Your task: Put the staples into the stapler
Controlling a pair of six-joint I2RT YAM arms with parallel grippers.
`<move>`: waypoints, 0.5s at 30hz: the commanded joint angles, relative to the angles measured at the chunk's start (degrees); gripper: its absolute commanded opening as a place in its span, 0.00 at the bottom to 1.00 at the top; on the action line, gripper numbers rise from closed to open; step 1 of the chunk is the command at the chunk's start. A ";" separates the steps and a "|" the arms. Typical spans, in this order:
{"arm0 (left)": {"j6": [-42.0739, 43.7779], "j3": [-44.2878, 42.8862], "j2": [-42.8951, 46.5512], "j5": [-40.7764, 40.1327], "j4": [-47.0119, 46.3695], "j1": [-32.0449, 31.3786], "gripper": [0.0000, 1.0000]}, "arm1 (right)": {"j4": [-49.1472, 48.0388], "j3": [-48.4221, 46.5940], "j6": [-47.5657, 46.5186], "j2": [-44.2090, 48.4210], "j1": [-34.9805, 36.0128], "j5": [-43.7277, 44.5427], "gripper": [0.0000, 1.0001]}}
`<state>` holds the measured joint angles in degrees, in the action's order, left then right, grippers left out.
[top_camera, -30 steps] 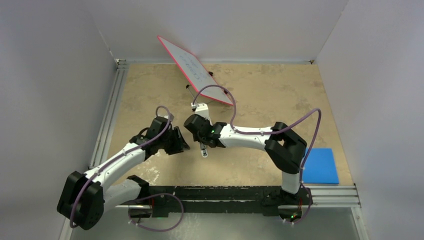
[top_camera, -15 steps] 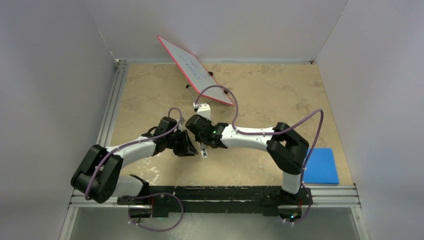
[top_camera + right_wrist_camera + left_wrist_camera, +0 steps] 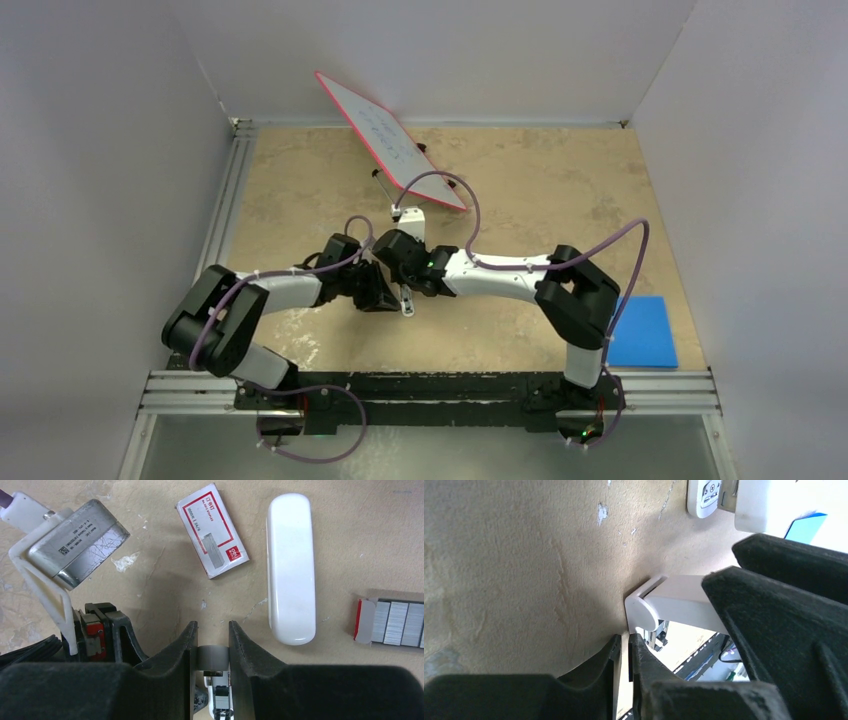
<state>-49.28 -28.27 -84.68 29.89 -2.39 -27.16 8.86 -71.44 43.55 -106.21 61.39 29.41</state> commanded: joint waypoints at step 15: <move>-4.28 -0.59 -2.28 -0.34 -1.67 -0.44 0.09 | -0.48 3.41 3.03 4.83 0.14 -1.40 0.30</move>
<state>-53.45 -29.76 -89.27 32.29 -3.79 -27.18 8.91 -68.71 44.47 -103.79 61.32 28.49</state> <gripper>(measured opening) 0.070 0.300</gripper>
